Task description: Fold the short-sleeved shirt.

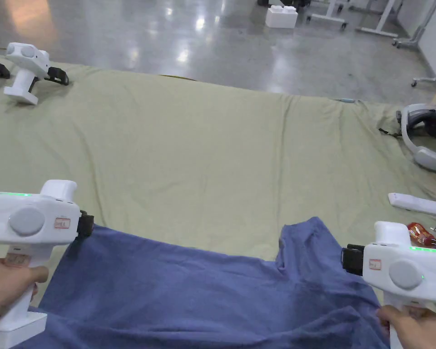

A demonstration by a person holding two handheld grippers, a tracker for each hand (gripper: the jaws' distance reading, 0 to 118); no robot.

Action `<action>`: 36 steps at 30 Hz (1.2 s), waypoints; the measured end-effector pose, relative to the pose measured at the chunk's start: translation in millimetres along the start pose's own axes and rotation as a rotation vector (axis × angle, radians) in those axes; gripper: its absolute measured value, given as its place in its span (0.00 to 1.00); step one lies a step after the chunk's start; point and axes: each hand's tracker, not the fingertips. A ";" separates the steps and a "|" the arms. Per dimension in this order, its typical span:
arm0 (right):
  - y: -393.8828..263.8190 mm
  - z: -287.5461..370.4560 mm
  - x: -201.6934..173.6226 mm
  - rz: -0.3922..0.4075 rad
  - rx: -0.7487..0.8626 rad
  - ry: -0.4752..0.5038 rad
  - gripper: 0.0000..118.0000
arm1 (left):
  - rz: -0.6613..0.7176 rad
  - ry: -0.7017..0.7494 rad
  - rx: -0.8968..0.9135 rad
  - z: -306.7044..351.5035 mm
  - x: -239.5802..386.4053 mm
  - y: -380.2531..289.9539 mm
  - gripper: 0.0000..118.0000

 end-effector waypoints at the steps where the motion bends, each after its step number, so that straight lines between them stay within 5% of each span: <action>1: 4.9 -11.9 3.4 0.002 -0.043 0.010 0.59 | -0.010 0.005 0.012 2.7 3.2 -2.6 0.06; 10: 5.9 -83.2 7.3 0.007 -0.239 0.057 0.54 | -0.075 0.056 0.032 9.2 19.6 -24.0 0.06; 13: 6.2 -72.6 0.3 0.026 -0.210 0.057 0.07 | -0.078 0.066 0.042 6.9 21.2 -29.4 0.06; 24: -20.2 -13.6 -8.5 0.091 -0.030 0.063 0.04 | -0.023 0.015 0.085 25.2 11.8 -44.3 0.06; 36: -63.3 126.8 22.9 0.020 0.152 0.074 0.04 | -0.006 -0.018 0.188 108.3 -18.4 -63.6 0.06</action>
